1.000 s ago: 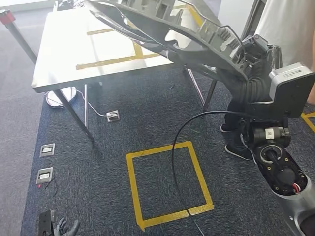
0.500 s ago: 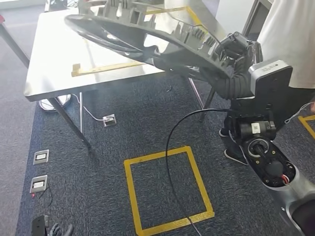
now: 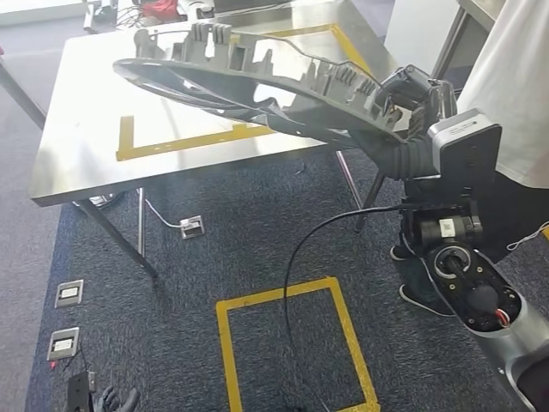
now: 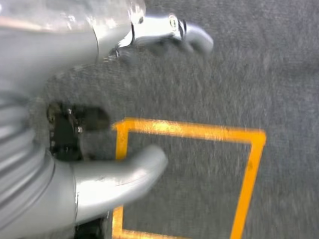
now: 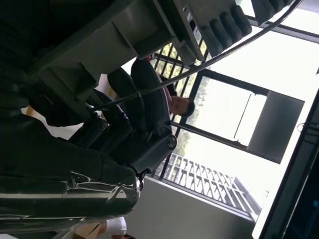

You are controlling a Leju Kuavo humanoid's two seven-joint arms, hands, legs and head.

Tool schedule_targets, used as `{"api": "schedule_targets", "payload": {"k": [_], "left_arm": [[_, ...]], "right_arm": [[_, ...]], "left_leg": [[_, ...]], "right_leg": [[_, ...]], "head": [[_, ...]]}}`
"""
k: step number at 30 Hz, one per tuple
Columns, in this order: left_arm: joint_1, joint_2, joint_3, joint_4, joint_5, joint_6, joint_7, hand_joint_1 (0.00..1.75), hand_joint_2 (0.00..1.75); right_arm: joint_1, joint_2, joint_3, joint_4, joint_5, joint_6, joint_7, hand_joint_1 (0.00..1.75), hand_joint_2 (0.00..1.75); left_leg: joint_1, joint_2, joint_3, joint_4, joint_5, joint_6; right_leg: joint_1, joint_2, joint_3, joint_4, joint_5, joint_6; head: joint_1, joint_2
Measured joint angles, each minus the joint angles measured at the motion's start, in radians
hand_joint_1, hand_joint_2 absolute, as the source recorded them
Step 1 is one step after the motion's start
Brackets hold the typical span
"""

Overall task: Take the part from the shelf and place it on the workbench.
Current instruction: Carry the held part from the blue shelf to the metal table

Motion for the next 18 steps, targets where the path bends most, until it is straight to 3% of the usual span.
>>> {"api": "schedule_targets", "payload": {"k": [1, 3, 5, 6, 7, 9, 11, 14, 15, 16, 18], "left_arm": [[-0.001, 0.000, 0.000, 0.000, 0.000, 0.000, 0.000, 0.00, 1.75], [0.000, -0.001, 0.000, 0.000, 0.001, 0.000, -0.001, 0.00, 1.75], [0.004, -0.001, 0.000, 0.000, 0.001, 0.000, -0.001, 0.00, 1.75], [0.005, -0.001, 0.000, 0.000, 0.001, 0.000, -0.001, 0.00, 1.75], [0.005, -0.001, 0.000, 0.000, 0.001, 0.000, -0.001, 0.00, 1.75], [0.007, 0.001, 0.000, 0.000, 0.001, 0.000, -0.001, 0.00, 1.75], [0.011, 0.005, 0.000, 0.000, 0.002, 0.001, -0.001, 0.00, 1.75], [0.008, 0.006, 0.000, 0.000, 0.002, 0.005, 0.000, 0.00, 1.75], [0.005, 0.006, 0.000, 0.000, 0.002, 0.007, 0.000, 0.00, 1.75], [0.003, 0.006, 0.000, 0.000, 0.002, 0.009, 0.001, 0.00, 1.75], [0.002, 0.005, 0.000, 0.000, 0.001, 0.012, 0.001, 0.00, 1.75]], "right_arm": [[-0.001, 0.000, 0.001, 0.001, 0.000, 0.001, -0.001, 1.75, 1.75], [-0.002, 0.000, 0.003, 0.005, 0.000, 0.001, -0.002, 1.75, 1.75], [-0.002, 0.000, 0.005, 0.010, 0.000, 0.002, -0.002, 1.75, 1.75], [-0.002, 0.000, 0.006, 0.012, 0.000, 0.002, -0.002, 1.75, 1.75], [-0.002, 0.000, 0.006, 0.013, 0.000, 0.004, -0.003, 1.75, 1.75], [-0.005, 0.000, 0.008, 0.016, -0.003, 0.008, -0.006, 1.75, 1.75], [-0.011, 0.002, 0.010, 0.019, -0.008, 0.010, -0.011, 1.75, 1.75], [-0.017, 0.004, 0.011, 0.021, -0.012, 0.012, -0.014, 1.75, 1.75], [-0.018, 0.004, 0.011, 0.021, -0.013, 0.011, -0.014, 1.75, 1.75], [-0.019, 0.004, 0.012, 0.022, -0.014, 0.011, -0.015, 1.75, 1.75], [-0.020, 0.005, 0.013, 0.022, -0.015, 0.010, -0.017, 1.75, 1.75]], "left_leg": [[0.001, 0.001, -0.044, 0.068, -0.002, -0.003], [0.002, 0.001, -0.139, 0.189, -0.056, -0.009], [0.001, 0.001, -0.196, 0.221, -0.120, -0.008], [0.000, 0.001, -0.205, 0.195, -0.120, -0.003], [-0.002, 0.001, -0.202, 0.144, -0.091, 0.004], [-0.013, 0.000, -0.186, 0.012, 0.039, 0.025], [-0.023, -0.005, -0.175, -0.061, 0.128, 0.039], [-0.024, -0.007, -0.153, -0.076, 0.135, 0.047], [-0.022, -0.007, -0.143, -0.081, 0.132, 0.052], [-0.021, -0.008, -0.133, -0.085, 0.129, 0.056], [-0.021, -0.008, -0.121, -0.087, 0.118, 0.062]], "right_leg": [[0.000, 0.001, 0.011, -0.002, -0.008, -0.006], [0.003, 0.003, 0.032, -0.004, -0.028, -0.013], [0.007, 0.008, 0.060, -0.004, -0.051, -0.015], [0.009, 0.010, 0.076, -0.004, -0.064, -0.015], [0.011, 0.011, 0.094, -0.005, -0.077, -0.015], [0.015, 0.012, 0.123, -0.005, -0.102, -0.011], [0.019, 0.018, 0.141, -0.004, -0.122, -0.002], [0.019, 0.021, 0.159, 0.004, -0.137, 0.014], [0.019, 0.019, 0.151, 0.027, -0.145, 0.018], [0.018, 0.016, 0.128, 0.072, -0.160, 0.021], [0.019, 0.014, 0.051, 0.202, -0.208, 0.025]], "head": [[-0.005, 0.000], [-0.011, 0.000], [-0.014, 0.000], [-0.015, 0.000], [-0.017, 0.000], [-0.019, 0.000], [-0.020, 0.000], [-0.017, 0.000], [-0.014, 0.000], [-0.010, 0.000], [0.000, 0.000]]}}
